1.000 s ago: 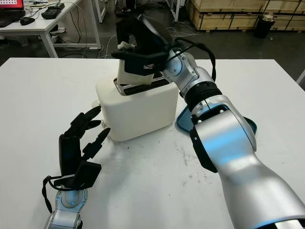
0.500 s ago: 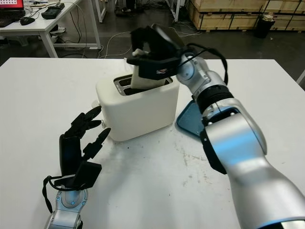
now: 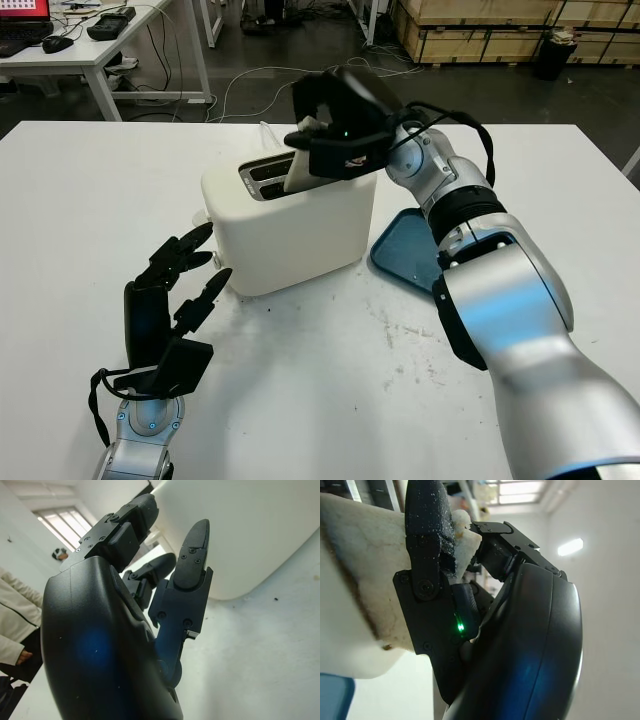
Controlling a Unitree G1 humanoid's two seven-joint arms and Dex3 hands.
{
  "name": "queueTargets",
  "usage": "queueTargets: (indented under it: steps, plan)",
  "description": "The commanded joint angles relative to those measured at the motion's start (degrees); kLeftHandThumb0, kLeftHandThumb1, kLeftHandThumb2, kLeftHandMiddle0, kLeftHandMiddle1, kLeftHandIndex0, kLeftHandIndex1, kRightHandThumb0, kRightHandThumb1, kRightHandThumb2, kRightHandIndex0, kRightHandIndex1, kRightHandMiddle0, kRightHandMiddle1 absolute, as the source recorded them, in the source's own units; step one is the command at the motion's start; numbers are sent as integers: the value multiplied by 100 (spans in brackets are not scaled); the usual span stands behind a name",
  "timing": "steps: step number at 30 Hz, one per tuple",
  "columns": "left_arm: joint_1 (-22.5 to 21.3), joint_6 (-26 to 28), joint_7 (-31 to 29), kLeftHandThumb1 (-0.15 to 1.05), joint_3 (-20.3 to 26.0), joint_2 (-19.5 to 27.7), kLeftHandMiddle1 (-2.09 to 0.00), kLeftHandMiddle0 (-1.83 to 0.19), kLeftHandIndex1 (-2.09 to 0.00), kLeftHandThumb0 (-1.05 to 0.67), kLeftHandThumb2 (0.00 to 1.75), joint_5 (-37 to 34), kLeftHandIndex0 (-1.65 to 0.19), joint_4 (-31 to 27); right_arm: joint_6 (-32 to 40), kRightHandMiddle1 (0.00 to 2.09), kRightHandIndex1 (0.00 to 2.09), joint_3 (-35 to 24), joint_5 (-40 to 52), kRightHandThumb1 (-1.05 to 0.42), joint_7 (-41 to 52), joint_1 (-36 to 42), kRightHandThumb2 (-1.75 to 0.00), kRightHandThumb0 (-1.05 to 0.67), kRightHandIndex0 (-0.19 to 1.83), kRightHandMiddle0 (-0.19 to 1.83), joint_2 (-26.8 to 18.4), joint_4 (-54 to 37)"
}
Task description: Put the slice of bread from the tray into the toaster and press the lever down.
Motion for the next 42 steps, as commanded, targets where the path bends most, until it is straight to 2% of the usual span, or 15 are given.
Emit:
queueTargets:
  steps: [1,2,5,8,13,19,24,26,31,35,37,42]
  plan:
    - [18,12,9,92,-9,-12,-84,-51,-21,-32,4,28,-66,6,-33,127,142,67,-51,-92,219,130,-7,-72,91,83,-5,-54]
    - [19,9,2,92,-6,-13,-84,-51,-21,-31,4,14,-66,6,-33,109,128,86,-36,-92,332,135,-7,-75,88,82,0,-67]
    - [41,51,-34,92,-11,-38,-83,-50,-20,-31,4,-38,-66,-20,-81,77,106,64,49,-92,605,157,-8,-73,69,71,0,-97]
    - [46,25,-36,92,-18,-40,-83,-50,-20,-31,4,-59,-66,-15,-64,51,95,85,10,-92,660,138,-8,-74,48,65,-30,-146]
    - [56,54,-29,92,-40,-47,-83,-51,-19,-31,4,-23,-66,-42,23,44,91,94,-19,-92,700,99,-6,-70,38,62,-110,-193]
    - [59,44,17,92,-50,-42,-83,-51,-19,-30,4,25,-67,-14,83,39,96,-6,43,-92,590,135,-6,-67,38,64,-280,-164]
    - [59,51,16,92,-51,-33,-81,-52,-18,-33,6,44,-67,-7,52,36,97,-338,287,-92,568,186,-3,-61,38,66,-418,-135]
    - [65,67,7,92,-55,-34,-81,-52,-18,-33,6,47,-67,-24,101,34,93,-448,333,-92,510,186,-2,-61,40,67,-483,-138]
    - [87,64,-2,92,-36,-31,-81,-51,-18,-31,5,10,-67,-65,119,16,60,-1142,992,-92,533,327,-5,-61,49,73,-585,-213]
    - [63,-16,29,92,41,-9,-83,-50,-17,-26,3,-52,-67,-70,-198,14,60,-1690,1582,-92,406,901,-10,-55,66,82,-688,-720]
    - [26,-111,9,92,113,33,-84,-48,-17,-24,5,-127,-66,-69,-364,15,75,-1941,1943,-92,551,1428,-7,-54,70,88,-684,-1192]
    - [-178,-157,-99,92,370,199,-92,-40,-17,-25,6,-251,-64,-183,-228,10,76,-2296,2825,-92,934,3485,-2,-46,77,90,-627,-3584]
